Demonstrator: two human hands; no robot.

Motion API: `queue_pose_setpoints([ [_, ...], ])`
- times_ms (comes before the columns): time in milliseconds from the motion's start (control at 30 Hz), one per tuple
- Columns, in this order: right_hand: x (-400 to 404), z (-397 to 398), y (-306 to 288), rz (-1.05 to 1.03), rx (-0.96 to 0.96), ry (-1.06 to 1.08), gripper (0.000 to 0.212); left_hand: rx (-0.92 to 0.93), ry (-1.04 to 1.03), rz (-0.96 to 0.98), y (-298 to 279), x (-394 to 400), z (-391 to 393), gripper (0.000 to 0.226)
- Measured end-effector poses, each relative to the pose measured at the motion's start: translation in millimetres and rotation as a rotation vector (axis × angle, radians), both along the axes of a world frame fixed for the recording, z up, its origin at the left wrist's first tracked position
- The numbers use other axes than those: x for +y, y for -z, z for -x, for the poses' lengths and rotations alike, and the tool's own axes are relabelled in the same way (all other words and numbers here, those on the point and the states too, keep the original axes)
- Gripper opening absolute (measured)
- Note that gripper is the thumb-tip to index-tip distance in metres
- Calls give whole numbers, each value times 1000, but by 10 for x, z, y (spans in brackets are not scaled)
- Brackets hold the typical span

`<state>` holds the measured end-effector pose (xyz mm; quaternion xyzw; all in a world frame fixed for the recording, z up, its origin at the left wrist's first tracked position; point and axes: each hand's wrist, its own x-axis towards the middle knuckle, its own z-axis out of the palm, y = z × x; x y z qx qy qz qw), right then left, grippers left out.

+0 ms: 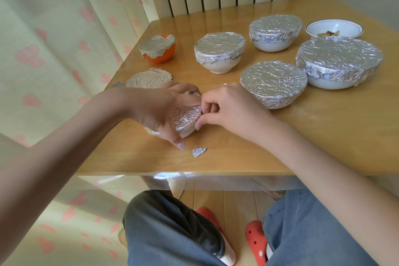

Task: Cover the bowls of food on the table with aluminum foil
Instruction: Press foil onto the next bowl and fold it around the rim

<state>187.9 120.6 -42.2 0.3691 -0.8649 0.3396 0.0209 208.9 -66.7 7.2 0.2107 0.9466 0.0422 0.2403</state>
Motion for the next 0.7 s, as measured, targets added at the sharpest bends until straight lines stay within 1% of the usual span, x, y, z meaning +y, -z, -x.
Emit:
queue_pose_setpoints([
  [67, 4, 67, -116, -135, 100, -12, 41, 1, 5, 1, 0, -4, 2, 73],
  [167, -34, 160, -306, -356, 355, -8, 59, -4, 13, 1, 3, -2, 5, 79],
  [233, -57, 211, -366, -413, 428, -17, 65, -1, 5, -12, 10, -3, 4, 78],
  [333, -40, 207, -324, -414, 464, -28, 65, 2, -3, 2, 9, -3, 10, 80],
  [400, 26, 154, -256, -406, 462, -23, 61, 0, 0, 20, -13, 18, -1, 86],
  [467, 137, 78, -181, -398, 401, -12, 55, 7, -30, 33, -27, 41, -17, 86],
  [567, 306, -50, -63, -350, 306, 35, 49, 64, -184, 74, -2, 89, -50, 78],
  [600, 335, -90, -33, -331, 281, 45, 46, 78, -240, 110, 8, 102, -57, 83],
  [700, 325, -162, 6, -293, 182, 53, 39, 29, -315, 188, -39, 75, -75, 118],
])
